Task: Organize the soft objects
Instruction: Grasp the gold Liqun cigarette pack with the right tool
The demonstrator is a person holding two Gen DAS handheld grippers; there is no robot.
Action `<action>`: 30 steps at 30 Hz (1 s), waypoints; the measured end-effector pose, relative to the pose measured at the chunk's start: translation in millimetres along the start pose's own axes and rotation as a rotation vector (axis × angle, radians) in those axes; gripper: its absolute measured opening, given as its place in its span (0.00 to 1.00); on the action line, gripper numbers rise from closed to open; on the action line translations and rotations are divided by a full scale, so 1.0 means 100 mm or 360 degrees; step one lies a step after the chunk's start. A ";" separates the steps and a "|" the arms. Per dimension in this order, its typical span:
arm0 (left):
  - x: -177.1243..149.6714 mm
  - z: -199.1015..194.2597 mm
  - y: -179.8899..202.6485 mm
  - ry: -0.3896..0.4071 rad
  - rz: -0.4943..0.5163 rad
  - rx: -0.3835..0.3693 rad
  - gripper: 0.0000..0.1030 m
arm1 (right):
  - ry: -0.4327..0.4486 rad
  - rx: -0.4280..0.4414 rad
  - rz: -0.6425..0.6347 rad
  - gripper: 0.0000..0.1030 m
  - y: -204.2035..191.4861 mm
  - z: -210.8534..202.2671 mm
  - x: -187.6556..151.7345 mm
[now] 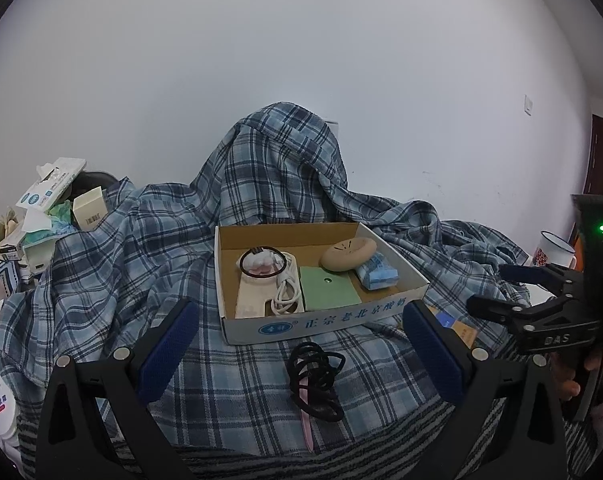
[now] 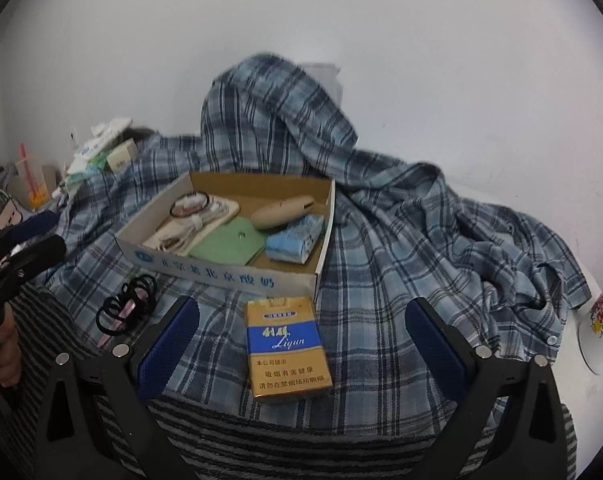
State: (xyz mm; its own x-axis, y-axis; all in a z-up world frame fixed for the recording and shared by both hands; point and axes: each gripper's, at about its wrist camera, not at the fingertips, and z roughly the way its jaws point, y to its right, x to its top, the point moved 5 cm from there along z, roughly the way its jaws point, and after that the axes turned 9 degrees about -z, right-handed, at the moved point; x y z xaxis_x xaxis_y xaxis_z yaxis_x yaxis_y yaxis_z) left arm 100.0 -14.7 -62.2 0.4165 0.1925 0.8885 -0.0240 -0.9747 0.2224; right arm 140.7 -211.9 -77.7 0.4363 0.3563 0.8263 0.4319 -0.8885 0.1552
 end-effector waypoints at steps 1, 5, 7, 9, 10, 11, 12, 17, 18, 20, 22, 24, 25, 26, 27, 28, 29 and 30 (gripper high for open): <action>0.00 0.01 0.00 -0.0004 -0.0001 0.0000 1.00 | -0.0042 0.0012 -0.0015 0.90 0.00 0.05 0.00; 0.00 0.02 0.00 -0.0011 -0.0002 0.0000 1.00 | -0.0175 0.0075 -0.0099 0.80 -0.03 0.21 -0.01; 0.00 0.02 0.00 -0.0012 -0.0002 0.0001 1.00 | -0.0237 0.0146 -0.0110 0.77 -0.06 0.31 -0.05; 0.00 0.02 0.00 -0.0018 -0.0003 0.0001 1.00 | -0.0297 0.0198 -0.0104 0.76 -0.07 0.38 -0.08; -0.01 0.03 0.00 -0.0025 -0.0004 0.0002 1.00 | -0.0319 0.0209 -0.0103 0.76 -0.08 0.41 -0.09; -0.01 0.05 -0.01 -0.0036 -0.0006 0.0003 1.00 | -0.0339 0.0223 -0.0105 0.76 -0.08 0.44 -0.11; -0.02 0.06 -0.01 -0.0043 -0.0008 0.0005 1.00 | -0.0359 0.0239 -0.0107 0.75 -0.09 0.46 -0.12; -0.03 0.09 -0.02 -0.0065 -0.0016 0.0007 1.00 | -0.0449 0.0259 -0.0106 0.71 -0.10 0.58 -0.19; -0.03 0.10 -0.02 -0.0068 -0.0017 0.0007 1.00 | -0.0460 0.0262 -0.0105 0.67 -0.09 0.59 -0.20; -0.03 0.10 -0.02 -0.0072 -0.0019 0.0007 1.00 | -0.0486 0.0278 -0.0115 0.65 -0.11 0.62 -0.22; -0.04 0.10 -0.03 -0.0073 -0.0019 0.0007 1.00 | -0.0542 0.0260 -0.0133 0.60 -0.13 0.68 -0.25; -0.04 0.11 -0.03 -0.0071 -0.0020 0.0007 1.00 | -0.0594 0.0271 -0.0133 0.58 -0.14 0.74 -0.30; -0.04 0.11 -0.03 -0.0072 -0.0020 0.0006 1.00 | -0.0598 0.0262 -0.0131 0.55 -0.13 0.75 -0.30; -0.04 0.11 -0.03 -0.0073 -0.0020 0.0006 1.00 | -0.0596 0.0263 -0.0127 0.52 -0.13 0.74 -0.30; -0.04 0.11 -0.03 -0.0075 -0.0019 0.0005 1.00 | -0.0594 0.0257 -0.0125 0.51 -0.12 0.74 -0.30; -0.04 0.11 -0.03 -0.0072 -0.0019 0.0006 1.00 | -0.0591 0.0238 -0.0124 0.50 -0.11 0.73 -0.30; -0.04 0.11 -0.03 -0.0070 -0.0018 0.0004 1.00 | -0.0583 0.0225 -0.0122 0.50 -0.10 0.73 -0.30; -0.04 0.11 -0.03 -0.0068 -0.0019 0.0006 1.00 | -0.0567 0.0218 -0.0119 0.50 -0.09 0.71 -0.29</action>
State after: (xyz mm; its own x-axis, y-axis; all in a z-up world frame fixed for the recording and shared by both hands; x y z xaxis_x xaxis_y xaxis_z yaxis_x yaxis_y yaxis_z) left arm 108.2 -14.0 -70.6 0.4553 0.1994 0.8677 -0.0151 -0.9727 0.2315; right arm 179.7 -193.4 -141.8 0.6359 0.5180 0.5720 0.5638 -0.8180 0.1140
